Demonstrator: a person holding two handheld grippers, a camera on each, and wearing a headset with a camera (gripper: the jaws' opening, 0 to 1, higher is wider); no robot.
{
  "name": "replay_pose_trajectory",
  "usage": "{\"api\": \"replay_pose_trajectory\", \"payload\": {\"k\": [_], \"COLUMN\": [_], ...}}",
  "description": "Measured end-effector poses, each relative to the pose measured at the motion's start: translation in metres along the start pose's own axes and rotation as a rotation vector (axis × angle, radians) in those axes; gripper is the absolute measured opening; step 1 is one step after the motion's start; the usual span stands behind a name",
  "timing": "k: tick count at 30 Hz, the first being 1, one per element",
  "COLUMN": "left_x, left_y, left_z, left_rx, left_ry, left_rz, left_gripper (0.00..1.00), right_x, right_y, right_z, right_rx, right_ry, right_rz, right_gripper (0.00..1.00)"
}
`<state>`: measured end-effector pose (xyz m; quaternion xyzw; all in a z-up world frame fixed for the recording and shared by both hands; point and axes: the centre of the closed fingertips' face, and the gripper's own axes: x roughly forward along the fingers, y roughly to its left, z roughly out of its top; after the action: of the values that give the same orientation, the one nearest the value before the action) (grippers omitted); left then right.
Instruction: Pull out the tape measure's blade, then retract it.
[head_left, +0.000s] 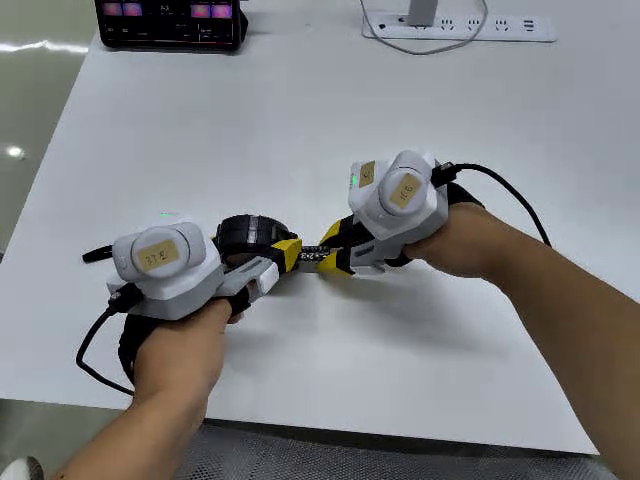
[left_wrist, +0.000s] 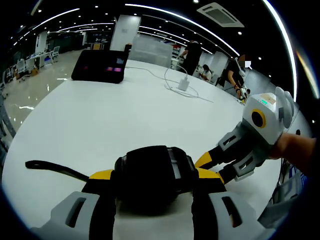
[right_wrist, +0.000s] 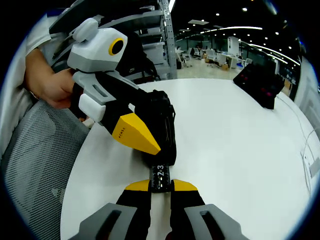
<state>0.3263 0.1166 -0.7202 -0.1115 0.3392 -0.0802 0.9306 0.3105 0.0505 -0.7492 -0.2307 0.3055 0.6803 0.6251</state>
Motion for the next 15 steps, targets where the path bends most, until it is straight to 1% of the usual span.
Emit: {"api": "replay_pose_trajectory", "payload": {"k": [15], "left_x": [0.0], "left_y": [-0.002], "left_z": [-0.001], "left_rx": [0.007], "left_ry": [0.003], "left_rz": [0.004], "left_gripper": [0.57], "right_x": [0.013], "right_y": [0.0], "right_z": [0.011], "right_rx": [0.008], "right_ry": [-0.028], "right_rz": [0.005], "right_gripper": [0.11]}}
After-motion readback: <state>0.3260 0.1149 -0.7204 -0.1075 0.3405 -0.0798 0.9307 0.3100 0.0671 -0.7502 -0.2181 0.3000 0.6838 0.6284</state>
